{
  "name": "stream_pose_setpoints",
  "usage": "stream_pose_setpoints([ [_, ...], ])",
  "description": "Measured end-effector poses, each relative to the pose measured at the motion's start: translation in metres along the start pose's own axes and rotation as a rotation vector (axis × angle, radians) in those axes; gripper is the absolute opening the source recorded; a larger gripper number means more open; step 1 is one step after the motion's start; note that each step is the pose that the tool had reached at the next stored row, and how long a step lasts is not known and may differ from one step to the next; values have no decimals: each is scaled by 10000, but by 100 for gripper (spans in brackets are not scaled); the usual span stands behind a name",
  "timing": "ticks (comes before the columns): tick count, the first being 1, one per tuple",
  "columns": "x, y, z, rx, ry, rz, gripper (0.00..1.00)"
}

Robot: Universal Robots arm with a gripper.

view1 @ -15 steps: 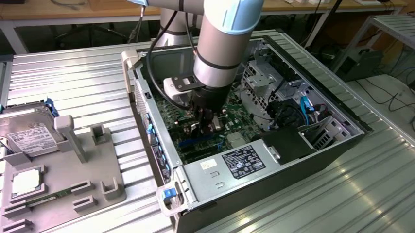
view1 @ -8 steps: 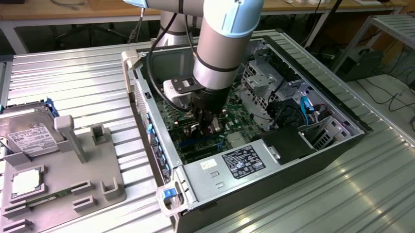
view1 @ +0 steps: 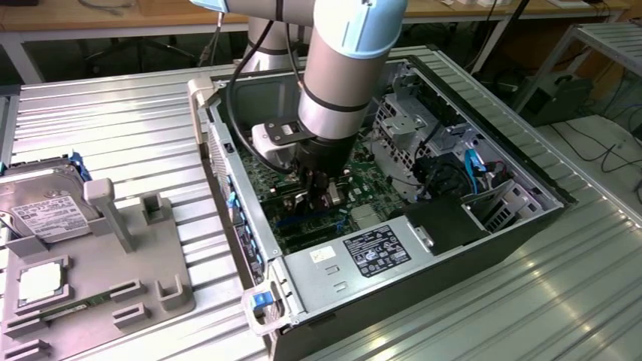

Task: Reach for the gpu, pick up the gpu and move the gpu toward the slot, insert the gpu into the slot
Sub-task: 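Insert the gpu into the slot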

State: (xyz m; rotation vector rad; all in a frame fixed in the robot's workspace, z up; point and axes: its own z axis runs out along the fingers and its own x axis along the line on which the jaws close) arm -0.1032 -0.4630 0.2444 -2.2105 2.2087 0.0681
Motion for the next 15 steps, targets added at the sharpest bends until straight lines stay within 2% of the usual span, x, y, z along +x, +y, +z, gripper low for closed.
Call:
stream_pose_setpoints([
  [15,2,10,33,-7,5,2,28],
])
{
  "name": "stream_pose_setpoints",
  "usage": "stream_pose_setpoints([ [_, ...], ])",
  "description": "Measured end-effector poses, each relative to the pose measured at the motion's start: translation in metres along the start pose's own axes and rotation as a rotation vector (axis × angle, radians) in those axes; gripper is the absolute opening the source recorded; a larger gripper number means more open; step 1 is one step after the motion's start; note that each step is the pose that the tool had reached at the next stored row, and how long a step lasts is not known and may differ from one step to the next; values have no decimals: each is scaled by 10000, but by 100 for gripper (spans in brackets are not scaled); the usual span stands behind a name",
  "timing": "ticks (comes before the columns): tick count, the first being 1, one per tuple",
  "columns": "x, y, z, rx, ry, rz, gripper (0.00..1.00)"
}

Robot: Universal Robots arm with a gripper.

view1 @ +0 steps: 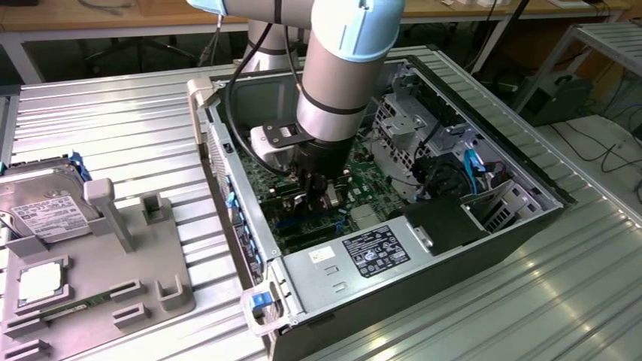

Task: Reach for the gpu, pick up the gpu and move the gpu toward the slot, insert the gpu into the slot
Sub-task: 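Insert the gpu into the slot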

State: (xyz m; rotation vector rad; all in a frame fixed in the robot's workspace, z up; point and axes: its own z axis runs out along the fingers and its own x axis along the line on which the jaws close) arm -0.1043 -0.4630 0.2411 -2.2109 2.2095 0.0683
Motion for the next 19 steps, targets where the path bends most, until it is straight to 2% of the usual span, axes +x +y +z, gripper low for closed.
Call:
stream_pose_setpoints([
  [9,0,8,4,10,-2,-1,28],
  [13,3,7,66,6,4,-1,28],
  [19,3,8,69,9,-2,0,28],
])
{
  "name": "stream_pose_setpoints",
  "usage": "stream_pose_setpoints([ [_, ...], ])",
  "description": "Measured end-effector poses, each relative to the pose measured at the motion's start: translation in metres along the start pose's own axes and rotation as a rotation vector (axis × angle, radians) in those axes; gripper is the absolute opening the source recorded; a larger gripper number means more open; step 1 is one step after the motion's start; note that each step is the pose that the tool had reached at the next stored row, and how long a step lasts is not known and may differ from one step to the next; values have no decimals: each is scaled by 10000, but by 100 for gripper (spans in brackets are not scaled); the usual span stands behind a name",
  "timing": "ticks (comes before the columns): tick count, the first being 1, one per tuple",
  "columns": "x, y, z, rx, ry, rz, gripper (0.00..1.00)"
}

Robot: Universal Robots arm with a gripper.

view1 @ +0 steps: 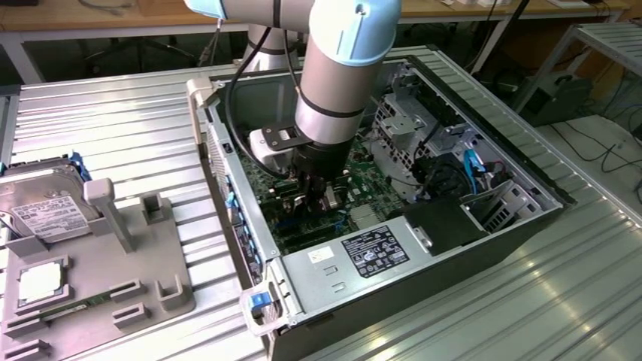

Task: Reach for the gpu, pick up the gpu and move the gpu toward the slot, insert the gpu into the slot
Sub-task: 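Insert the gpu into the slot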

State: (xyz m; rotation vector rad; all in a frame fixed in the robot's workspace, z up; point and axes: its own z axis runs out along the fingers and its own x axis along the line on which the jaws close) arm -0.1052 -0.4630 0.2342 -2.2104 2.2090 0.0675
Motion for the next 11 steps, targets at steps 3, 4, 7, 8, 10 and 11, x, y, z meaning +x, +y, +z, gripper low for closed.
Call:
stream_pose_setpoints([
  [3,0,0,0,0,1,-1,28],
  [4,-2,0,3,1,-17,1,28],
  [7,-3,1,-34,-2,7,1,35],
  [8,-5,0,-51,4,-3,-1,35],
  [10,-7,2,-108,2,0,-1,35],
  [11,-8,2,-138,2,1,-1,35],
])
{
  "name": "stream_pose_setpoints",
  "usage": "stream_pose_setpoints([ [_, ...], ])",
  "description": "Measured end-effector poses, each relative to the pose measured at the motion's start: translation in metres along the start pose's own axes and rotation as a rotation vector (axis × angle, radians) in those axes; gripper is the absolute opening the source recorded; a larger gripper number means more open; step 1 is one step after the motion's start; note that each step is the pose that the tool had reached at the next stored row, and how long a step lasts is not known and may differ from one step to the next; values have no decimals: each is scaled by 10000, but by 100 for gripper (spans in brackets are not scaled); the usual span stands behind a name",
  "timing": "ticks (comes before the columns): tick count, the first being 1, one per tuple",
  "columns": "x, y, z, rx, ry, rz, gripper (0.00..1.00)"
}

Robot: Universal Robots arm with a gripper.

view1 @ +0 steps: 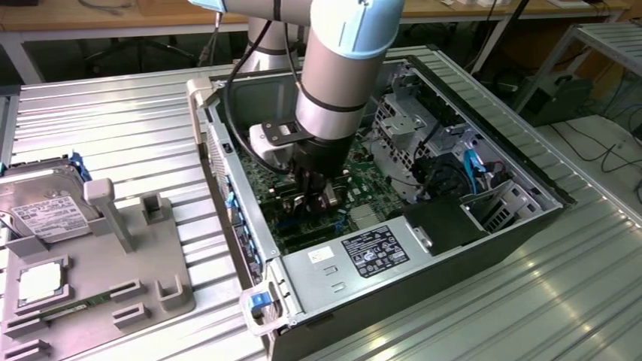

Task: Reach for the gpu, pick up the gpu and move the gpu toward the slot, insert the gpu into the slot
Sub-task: 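Insert the gpu into the slot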

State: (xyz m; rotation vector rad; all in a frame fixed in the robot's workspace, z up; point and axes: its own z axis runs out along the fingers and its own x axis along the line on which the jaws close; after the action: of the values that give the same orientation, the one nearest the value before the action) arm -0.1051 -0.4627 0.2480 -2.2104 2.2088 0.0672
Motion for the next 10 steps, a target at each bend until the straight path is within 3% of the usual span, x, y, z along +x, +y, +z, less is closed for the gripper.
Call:
stream_pose_setpoints([
  [10,-21,6,-325,4,2,0,35],
])
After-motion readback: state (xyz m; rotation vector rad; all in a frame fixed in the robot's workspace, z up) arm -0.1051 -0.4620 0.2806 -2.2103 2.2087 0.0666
